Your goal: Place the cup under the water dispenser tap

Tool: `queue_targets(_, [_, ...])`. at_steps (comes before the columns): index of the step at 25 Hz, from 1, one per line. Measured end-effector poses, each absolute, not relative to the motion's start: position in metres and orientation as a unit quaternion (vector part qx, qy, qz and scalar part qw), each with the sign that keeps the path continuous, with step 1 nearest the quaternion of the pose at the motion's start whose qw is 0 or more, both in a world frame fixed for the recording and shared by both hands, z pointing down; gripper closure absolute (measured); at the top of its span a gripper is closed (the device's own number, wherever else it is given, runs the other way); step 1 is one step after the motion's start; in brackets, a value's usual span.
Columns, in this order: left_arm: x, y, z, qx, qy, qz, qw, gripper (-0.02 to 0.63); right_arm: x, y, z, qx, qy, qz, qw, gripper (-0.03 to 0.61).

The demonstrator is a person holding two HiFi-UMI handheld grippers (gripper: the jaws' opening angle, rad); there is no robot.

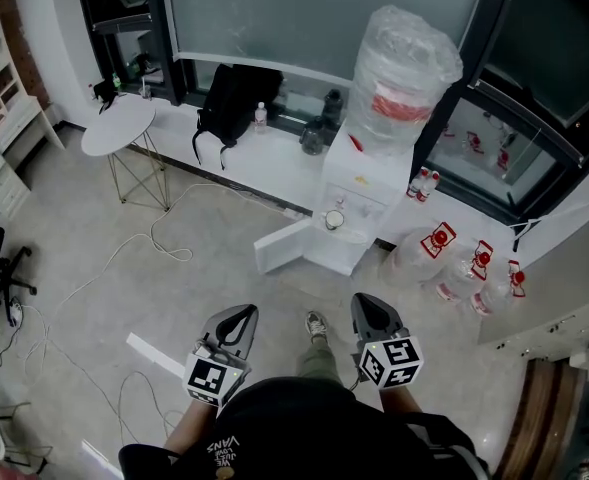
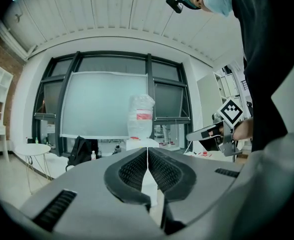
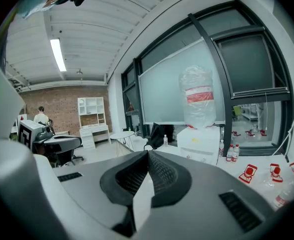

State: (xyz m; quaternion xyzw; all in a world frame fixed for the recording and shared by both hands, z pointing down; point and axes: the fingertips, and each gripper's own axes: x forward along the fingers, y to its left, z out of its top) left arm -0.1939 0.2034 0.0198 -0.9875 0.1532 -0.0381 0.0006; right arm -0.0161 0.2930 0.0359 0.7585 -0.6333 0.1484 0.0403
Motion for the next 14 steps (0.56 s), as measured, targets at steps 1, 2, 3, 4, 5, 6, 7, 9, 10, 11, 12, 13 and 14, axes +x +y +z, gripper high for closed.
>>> queue_targets(1, [-0.195, 0.203, 0.019, -0.987, 0.155, -0.036, -0.001, 0.594, -0.018, 0.293, 0.036, 0.757, -0.635, 0.147, 0.042, 0.535])
queue_targets(2, [-0.196, 0.202, 0.020, -0.987, 0.157, -0.035, -0.001, 0.594, -0.019, 0.293, 0.035, 0.756, -0.636, 0.146, 0.043, 0.535])
queue_targets(3, [-0.197, 0.202, 0.021, -0.987, 0.159, -0.035, 0.000, 0.594, -0.020, 0.293, 0.035, 0.756, -0.637, 0.145, 0.044, 0.535])
queue_targets(4, [-0.196, 0.202, 0.021, -0.987, 0.160, -0.034, 0.000, 0.594, -0.019, 0.293, 0.035, 0.755, -0.638, 0.145, 0.045, 0.535])
queue_targets(5, [-0.196, 0.203, 0.020, -0.987, 0.161, -0.031, -0.003, 0.594, -0.019, 0.293, 0.035, 0.755, -0.638, 0.145, 0.046, 0.535])
queue_targets(6, [-0.195, 0.204, 0.020, -0.986, 0.161, -0.029, -0.006, 0.594, -0.018, 0.293, 0.036, 0.754, -0.639, 0.145, 0.046, 0.535])
queue_targets(7, [-0.196, 0.204, 0.021, -0.986, 0.162, -0.029, -0.007, 0.594, -0.018, 0.293, 0.036, 0.754, -0.639, 0.145, 0.046, 0.535])
queue_targets(9, [-0.197, 0.203, 0.024, -0.986, 0.164, -0.031, -0.009, 0.594, -0.018, 0.293, 0.036, 0.754, -0.639, 0.144, 0.046, 0.535])
queue_targets(10, [-0.198, 0.203, 0.026, -0.986, 0.166, -0.033, -0.009, 0.594, -0.018, 0.292, 0.036, 0.754, -0.639, 0.143, 0.046, 0.535])
queue_targets(11, [-0.198, 0.202, 0.027, -0.985, 0.167, -0.034, -0.008, 0.594, -0.017, 0.291, 0.035, 0.754, -0.640, 0.141, 0.047, 0.535])
queue_targets(12, [-0.198, 0.202, 0.028, -0.985, 0.169, -0.035, -0.007, 0.594, -0.017, 0.291, 0.035, 0.754, -0.640, 0.140, 0.048, 0.536])
queue_targets(13, [-0.198, 0.203, 0.029, -0.985, 0.170, -0.035, -0.007, 0.594, -0.016, 0.291, 0.034, 0.754, -0.641, 0.139, 0.049, 0.535])
queue_targets(14, [-0.198, 0.203, 0.030, -0.984, 0.172, -0.035, -0.007, 0.594, -0.015, 0.290, 0.034, 0.753, -0.641, 0.139, 0.050, 0.535])
